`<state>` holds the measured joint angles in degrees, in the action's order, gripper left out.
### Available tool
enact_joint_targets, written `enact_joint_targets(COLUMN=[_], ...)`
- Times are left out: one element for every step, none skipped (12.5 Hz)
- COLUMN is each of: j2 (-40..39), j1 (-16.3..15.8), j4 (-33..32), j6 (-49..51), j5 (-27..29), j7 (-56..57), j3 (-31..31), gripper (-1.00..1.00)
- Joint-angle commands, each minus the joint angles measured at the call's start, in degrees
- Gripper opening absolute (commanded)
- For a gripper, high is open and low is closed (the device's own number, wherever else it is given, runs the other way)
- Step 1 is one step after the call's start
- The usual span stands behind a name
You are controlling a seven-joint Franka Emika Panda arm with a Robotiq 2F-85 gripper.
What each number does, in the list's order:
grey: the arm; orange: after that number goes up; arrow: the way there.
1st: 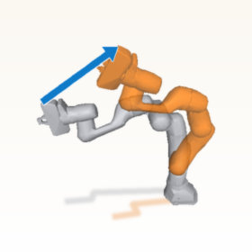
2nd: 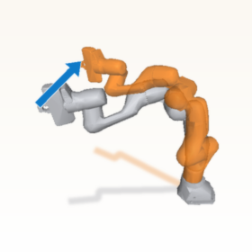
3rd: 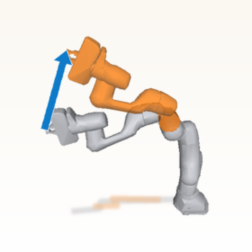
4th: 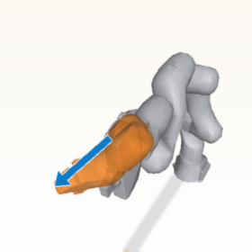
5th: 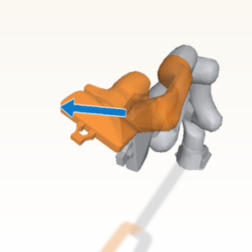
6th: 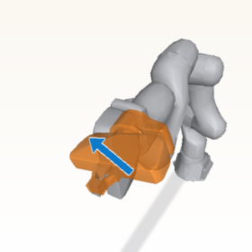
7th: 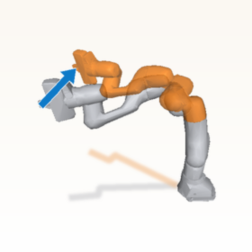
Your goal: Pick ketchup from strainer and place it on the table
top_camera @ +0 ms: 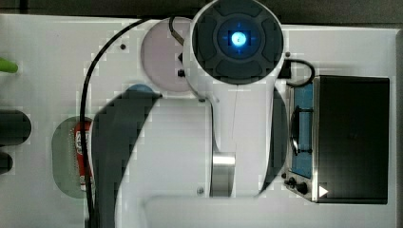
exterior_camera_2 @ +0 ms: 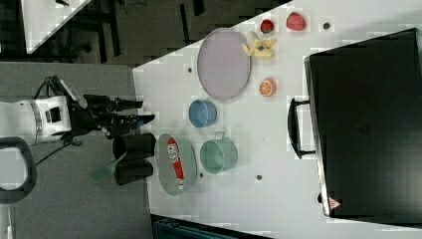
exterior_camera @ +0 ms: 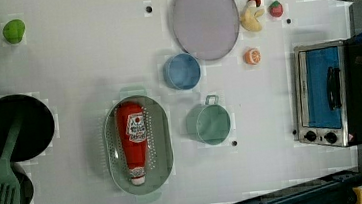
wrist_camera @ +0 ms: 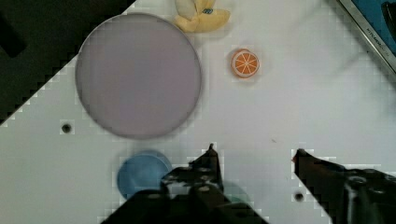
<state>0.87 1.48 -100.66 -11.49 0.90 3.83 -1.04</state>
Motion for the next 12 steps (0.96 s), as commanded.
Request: enact_joint_targets(j2=[13.86, 13.5, 12.88, 12.08, 11.18, 10.22, 9.17, 8.05, 6.86, 5.63, 4.3, 2.79], j1=[5.74, 5.4, 4.85, 4.26, 3.74, 3.31, 3.01, 2.77, 2.66, 2.6, 2.56, 2.52], j4=[-10.14, -10.15, -10.15, -10.15, -10.15, -10.15, -10.14, -10.13, -10.13, -10.14, -10.14, -10.16], j6=[8.94, 8.76, 8.22, 7.22, 6.15, 5.31, 4.56, 3.31, 1.9, -0.06, -2.14, -4.32], j5=[-0.14, -0.1, -0.1, -0.1, -0.1, -0.1, -0.1, -0.1, -0.11, -0.12, -0.16, -0.16], j7=[-1.84, -1.84, -1.84, -1.84, -1.84, -1.84, -1.84, -1.85, -1.87, -1.96, -1.99, -2.14], j3=[-2.77, -3.66, -5.08, -6.97, -9.2, -11.64, -14.3, -17.1, -19.98, -22.84, -25.54, -28.09], gripper=[0.59, 0.81, 1.0, 1.0, 1.0, 1.0, 1.0, 1.0, 1.0, 1.0, 1.0, 1.0])
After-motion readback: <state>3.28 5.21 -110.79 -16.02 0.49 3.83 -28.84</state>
